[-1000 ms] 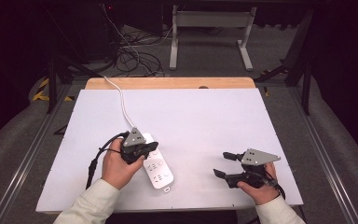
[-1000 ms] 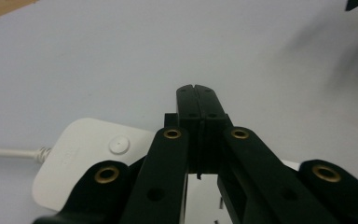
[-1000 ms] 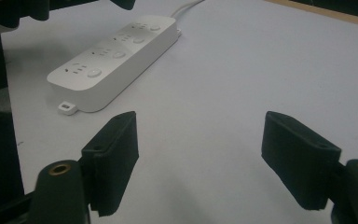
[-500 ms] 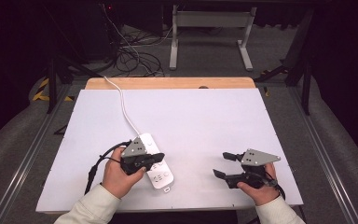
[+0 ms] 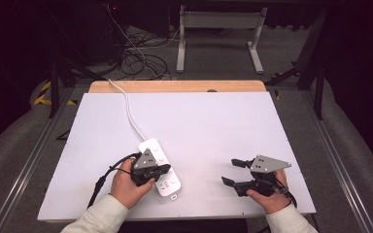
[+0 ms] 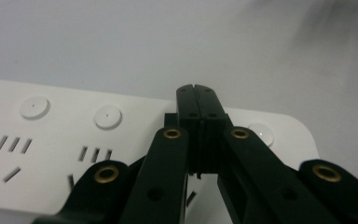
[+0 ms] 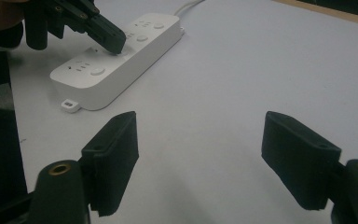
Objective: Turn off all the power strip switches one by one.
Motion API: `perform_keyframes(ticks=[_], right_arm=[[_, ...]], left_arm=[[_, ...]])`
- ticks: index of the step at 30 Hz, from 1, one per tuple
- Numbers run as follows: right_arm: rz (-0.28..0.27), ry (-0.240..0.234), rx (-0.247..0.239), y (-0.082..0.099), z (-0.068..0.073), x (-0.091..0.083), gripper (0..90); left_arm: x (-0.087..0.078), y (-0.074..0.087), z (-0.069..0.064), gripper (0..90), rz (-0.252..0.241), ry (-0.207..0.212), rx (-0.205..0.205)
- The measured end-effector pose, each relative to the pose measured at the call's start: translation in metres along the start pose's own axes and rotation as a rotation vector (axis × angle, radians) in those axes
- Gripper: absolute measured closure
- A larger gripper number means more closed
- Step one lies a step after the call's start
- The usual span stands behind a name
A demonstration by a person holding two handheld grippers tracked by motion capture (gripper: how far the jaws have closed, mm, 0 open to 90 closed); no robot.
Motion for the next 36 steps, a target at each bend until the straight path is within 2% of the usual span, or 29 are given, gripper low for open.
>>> perform_keyframes(ticks=[7,10,15,17,36], right_arm=[[0.0,-0.001,-0.001,0.0,0.0003,0.0001,27.5],[0.0,-0.002,-0.002,0.0,0.0004,0.0,27.5],[0.0,-0.002,-0.004,-0.0002,0.0007,0.0,27.5],[0.0,-0.003,-0.004,-0.0002,0.0007,0.0,27.5],[0.005,-0.004,-0.006,0.0003,0.0015,0.0008,27.5]], left_arm=[[0.0005,0.0003,0.0004,90.0,-0.002,-0.022,0.001],[0.0012,0.0002,0.0017,90.0,0.001,-0.033,0.018],[0.0023,0.0007,0.0008,90.0,0.008,-0.03,0.018],[0.0027,0.0007,0.0029,90.0,0.018,-0.054,0.035],[0.004,0.0001,0.0017,90.0,0.034,-0.047,0.02]])
Point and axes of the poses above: each handheld gripper's, and its own axes: x roughly forward along the jaws, y roughly out of its underside, z roughly to its left, the point moved 6 cm from there along x, roughly forward along the jaws, and after that the axes turned 3 degrees about x, right-handed, at the moved point
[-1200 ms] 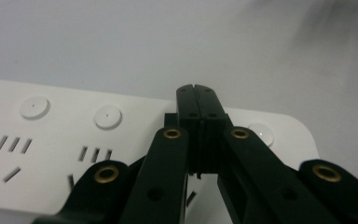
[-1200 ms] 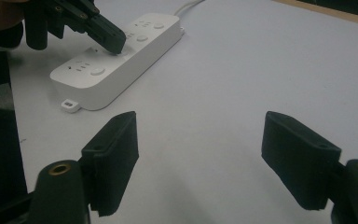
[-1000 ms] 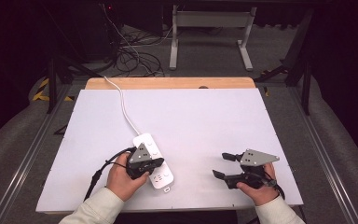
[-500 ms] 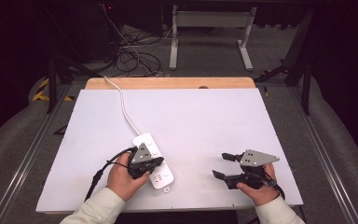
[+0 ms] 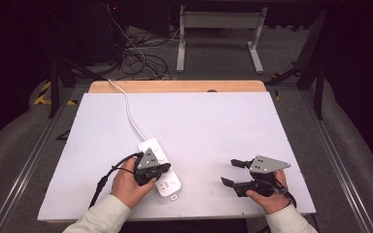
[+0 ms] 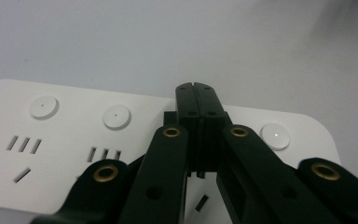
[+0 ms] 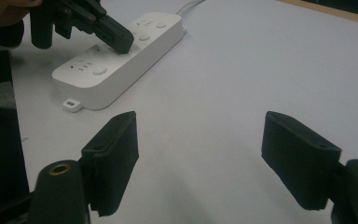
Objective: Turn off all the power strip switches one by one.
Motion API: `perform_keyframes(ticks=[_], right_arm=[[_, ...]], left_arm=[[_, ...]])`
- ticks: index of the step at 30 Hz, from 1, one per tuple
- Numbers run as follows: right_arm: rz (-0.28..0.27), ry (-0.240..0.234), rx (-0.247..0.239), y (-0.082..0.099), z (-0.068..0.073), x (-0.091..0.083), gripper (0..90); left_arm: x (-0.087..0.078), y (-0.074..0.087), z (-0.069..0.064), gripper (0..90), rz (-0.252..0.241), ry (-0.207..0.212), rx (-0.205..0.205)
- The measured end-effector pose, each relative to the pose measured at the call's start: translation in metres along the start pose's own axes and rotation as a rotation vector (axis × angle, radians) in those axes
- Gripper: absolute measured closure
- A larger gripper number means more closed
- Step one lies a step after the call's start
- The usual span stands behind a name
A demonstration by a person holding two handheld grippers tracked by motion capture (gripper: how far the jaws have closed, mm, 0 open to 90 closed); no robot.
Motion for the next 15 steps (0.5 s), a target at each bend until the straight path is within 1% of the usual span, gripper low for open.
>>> perform_keyframes(ticks=[1,3,5,6,7,8,9,10,13,14,15], right_arm=[[0.0,0.001,0.002,-0.0002,0.0,-0.0002,27.5],[-0.002,0.002,0.003,-0.0005,0.0002,-0.0006,27.5],[-0.004,0.001,0.003,-0.0006,0.0003,-0.0006,27.5],[-0.002,0.002,0.003,-0.0006,0.0003,-0.0005,27.4],[-0.003,0.001,0.004,-0.0006,0.0005,-0.0003,27.4],[-0.003,0.0,0.003,-0.0006,0.0005,-0.0001,27.4],[-0.003,0.001,0.004,-0.0007,0.0006,-0.0001,27.3],[-0.003,0.002,0.003,-0.0008,0.0004,-0.0001,27.3],[-0.007,0.004,0.007,-0.0013,0.0,-0.0008,27.2],[-0.006,0.006,0.006,-0.0013,0.0,-0.0009,27.2],[-0.005,0.006,0.006,-0.0013,0.0001,-0.0009,27.2]], left_arm=[[0.0,-0.0004,0.0001,90.0,0.001,-0.007,0.009],[0.0002,-0.0006,-0.0003,90.0,0.004,-0.004,0.007],[0.0002,-0.0002,0.0005,90.0,0.001,0.002,-0.004],[0.0003,0.0001,0.0005,90.0,-0.002,0.011,-0.017],[0.0002,0.0002,0.0008,90.0,-0.003,0.013,-0.016],[0.0002,0.0005,0.0004,90.0,-0.005,0.006,-0.016],[0.0003,0.0004,-0.0004,90.0,-0.005,0.001,-0.01],[0.0002,0.0003,-0.0004,90.0,-0.002,-0.009,0.004],[0.0004,0.0,-0.0004,90.0,0.005,-0.006,0.005],[0.0001,-0.0002,0.0001,90.0,0.011,-0.01,0.012],[0.0003,-0.0004,-0.0011,90.0,0.013,-0.011,0.004]])
Point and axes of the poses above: each handheld gripper's, and its own axes: x roughly forward along the jaws, y roughly out of its underside, z roughly to its left, the point moved 6 cm from there along x, roughly forward along the jaws, and after that the axes turned 3 degrees about x, right-handed, at the moved point
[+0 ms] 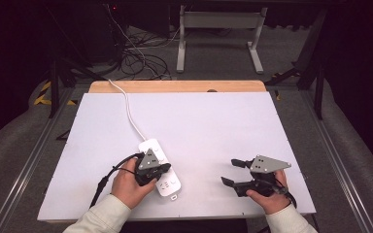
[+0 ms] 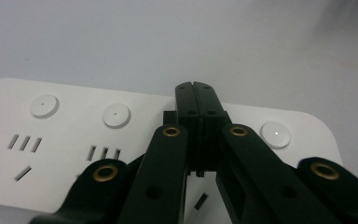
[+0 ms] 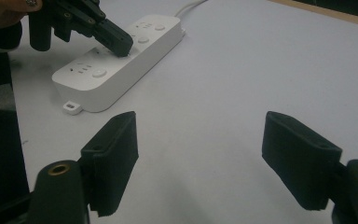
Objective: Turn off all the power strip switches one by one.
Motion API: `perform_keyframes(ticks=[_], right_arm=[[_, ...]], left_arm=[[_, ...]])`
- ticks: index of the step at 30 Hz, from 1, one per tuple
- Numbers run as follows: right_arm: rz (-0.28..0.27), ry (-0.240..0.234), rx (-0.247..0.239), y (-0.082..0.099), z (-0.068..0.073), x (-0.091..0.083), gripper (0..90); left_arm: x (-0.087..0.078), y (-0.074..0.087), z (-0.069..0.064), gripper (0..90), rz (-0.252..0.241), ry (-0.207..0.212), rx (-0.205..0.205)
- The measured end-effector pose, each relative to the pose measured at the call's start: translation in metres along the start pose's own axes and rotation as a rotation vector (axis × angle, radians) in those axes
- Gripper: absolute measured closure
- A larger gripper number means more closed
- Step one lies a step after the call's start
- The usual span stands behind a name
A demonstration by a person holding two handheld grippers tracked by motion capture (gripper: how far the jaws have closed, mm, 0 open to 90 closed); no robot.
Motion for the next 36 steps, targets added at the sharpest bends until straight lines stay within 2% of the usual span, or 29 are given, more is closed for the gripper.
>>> perform_keyframes(ticks=[2,4,8,10,12,15,18,21,28,33,36], right_arm=[[0.0,-0.002,0.001,0.0,0.0,0.0,27.2],[-0.001,-0.002,0.0,0.0,0.001,0.0,27.2],[-0.001,-0.003,-0.001,-0.001,0.001,0.0,27.2],[-0.001,-0.002,-0.001,0.0,0.001,0.0,27.2],[-0.001,0.0,0.001,0.0,0.0,0.0,27.2],[-0.005,0.0,0.001,-0.001,-0.001,0.0,27.2],[-0.005,0.0,0.002,0.0,-0.001,-0.001,27.1],[-0.001,-0.001,0.0,0.0,-0.001,0.0,27.1],[-0.003,0.003,-0.003,-0.001,0.0,-0.001,27.2],[-0.004,0.001,-0.002,0.0,-0.001,-0.001,27.2],[-0.002,0.001,-0.003,0.0,-0.001,0.0,27.2]], left_arm=[[0.0,0.0,-0.001,90.0,0.006,-0.007,0.01],[0.0,0.0,-0.001,90.0,0.013,-0.005,0.003],[0.0,0.001,0.0,90.0,0.002,0.003,-0.007],[-0.001,0.0,0.0,90.0,-0.005,-0.007,0.0],[-0.003,-0.003,0.001,90.0,-0.023,0.001,-0.008],[-0.008,-0.01,0.0,90.0,-0.085,0.031,-0.04],[-0.018,-0.019,-0.001,90.0,-0.122,0.013,-0.027],[-0.024,-0.022,-0.003,90.0,-0.145,0.019,-0.025],[-0.029,-0.025,-0.006,90.0,-0.148,0.018,-0.006],[-0.025,-0.024,-0.01,90.0,-0.132,0.021,0.017],[-0.025,-0.025,-0.014,90.0,-0.133,0.037,0.022]])
Point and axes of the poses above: each handheld gripper's, and its own axes: x roughly forward along the jaws, y roughly out of its underside, z roughly to its left, the point moved 6 cm from there along x, roughly forward along the jaws, and after that the axes turned 3 degrees about x, right-handed, at the moved point
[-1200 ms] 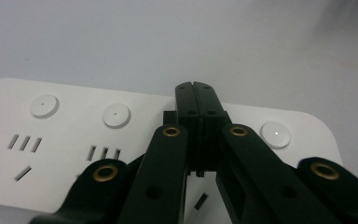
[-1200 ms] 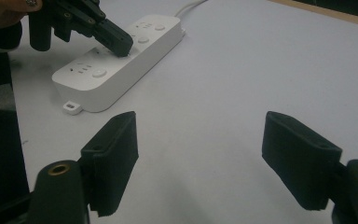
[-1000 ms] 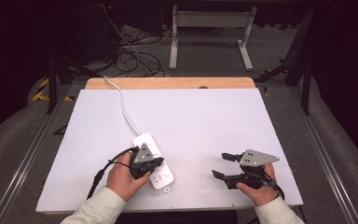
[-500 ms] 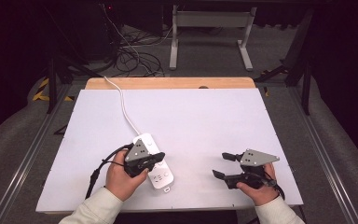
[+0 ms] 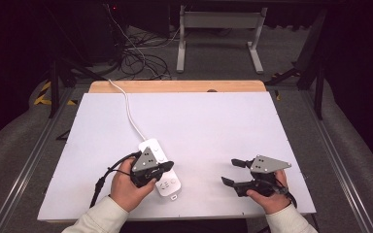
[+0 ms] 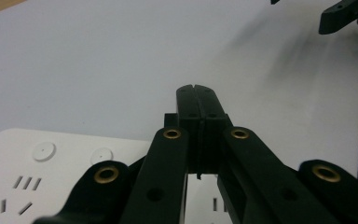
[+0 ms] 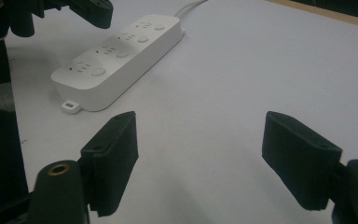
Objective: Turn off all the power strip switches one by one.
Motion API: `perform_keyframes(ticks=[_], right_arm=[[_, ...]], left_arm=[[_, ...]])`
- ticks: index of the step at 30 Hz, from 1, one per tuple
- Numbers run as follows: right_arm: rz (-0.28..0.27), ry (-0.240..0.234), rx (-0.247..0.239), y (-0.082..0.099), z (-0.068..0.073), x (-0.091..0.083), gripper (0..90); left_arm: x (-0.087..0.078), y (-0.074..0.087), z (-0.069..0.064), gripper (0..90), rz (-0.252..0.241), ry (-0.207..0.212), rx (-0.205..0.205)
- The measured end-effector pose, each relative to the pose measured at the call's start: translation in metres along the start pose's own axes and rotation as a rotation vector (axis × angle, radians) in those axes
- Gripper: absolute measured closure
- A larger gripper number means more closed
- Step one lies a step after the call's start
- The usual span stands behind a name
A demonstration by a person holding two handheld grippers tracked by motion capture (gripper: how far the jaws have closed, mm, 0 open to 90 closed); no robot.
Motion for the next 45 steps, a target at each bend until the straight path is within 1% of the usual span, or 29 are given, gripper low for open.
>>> perform_keyframes(ticks=[1,2,3,4,5,6,7,8,9,11,14,16,17,18,27,34,36,40,44,45], right_arm=[[0.0,0.0,-0.002,0.0,0.0,0.0,27.2],[-0.002,-0.001,0.001,0.0,0.0,0.0,27.1],[-0.003,0.0,0.001,0.0,0.0,0.0,27.2],[-0.002,0.0,0.002,0.0,0.0,0.0,27.2],[-0.002,-0.001,0.001,0.0,0.0,0.0,27.1],[-0.002,-0.002,0.001,0.0,0.0,0.0,27.1],[-0.003,-0.002,0.001,0.0,0.0,-0.001,27.1],[-0.003,-0.003,0.001,0.0,0.0,-0.001,27.1],[-0.003,-0.003,0.001,0.0,0.0,-0.001,27.1],[-0.003,-0.004,0.002,0.0,0.0,-0.001,27.1],[-0.004,-0.005,0.001,0.0,0.001,-0.001,27.1],[-0.004,-0.006,0.003,-0.001,0.001,-0.001,26.9],[-0.003,-0.006,0.003,0.0,0.0,-0.001,26.8],[-0.003,-0.006,0.002,0.0,0.0,-0.001,26.8],[-0.004,-0.007,0.001,0.0,0.001,-0.001,26.8],[-0.002,-0.007,0.001,0.0,0.001,-0.001,26.7],[-0.001,-0.007,-0.001,0.0,0.001,-0.001,26.8],[-0.003,-0.006,0.001,0.0,0.001,-0.001,26.7],[-0.003,-0.006,0.0,0.0,0.001,-0.001,26.7],[-0.001,-0.005,-0.002,0.0,0.001,-0.001,26.7]], left_arm=[[-0.001,-0.001,-0.003,90.0,-0.007,0.011,0.004],[-0.002,-0.003,-0.005,90.0,-0.011,0.025,0.02],[-0.003,-0.004,-0.009,90.0,-0.016,0.048,0.028],[-0.004,-0.005,-0.011,90.0,-0.017,0.055,0.039],[-0.006,-0.004,-0.012,90.0,-0.014,0.061,0.04],[-0.007,-0.003,-0.013,90.0,-0.011,0.069,0.034],[-0.007,-0.002,-0.014,90.0,-0.012,0.081,0.017],[-0.006,0.0,-0.014,90.0,-0.009,0.094,0.018],[-0.005,0.002,-0.016,90.0,-0.005,0.102,0.004],[-0.004,0.005,-0.016,90.0,0.006,0.105,0.008],[0.0,0.009,-0.019,90.0,0.016,0.124,-0.01],[0.004,0.015,-0.021,90.0,0.039,0.129,-0.009],[0.006,0.017,-0.021,90.0,0.051,0.129,0.001],[0.008,0.019,-0.021,90.0,0.057,0.128,0.0],[0.012,0.023,-0.018,90.0,0.074,0.112,-0.004],[0.014,0.026,-0.017,90.0,0.102,0.102,0.008],[0.015,0.026,-0.017,90.0,0.101,0.102,0.016],[0.016,0.026,-0.018,90.0,0.112,0.089,0.017],[0.017,0.026,-0.018,90.0,0.138,0.077,0.019],[0.017,0.026,-0.018,90.0,0.141,0.074,0.025]])
Point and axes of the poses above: each handheld gripper's, and its own axes: x roughly forward along the jaws, y roughly out of its underside, z roughly to its left, the point moved 6 cm from there along x, roughly forward along the jaws, and after that the axes turned 3 degrees about x, right-handed, at the moved point
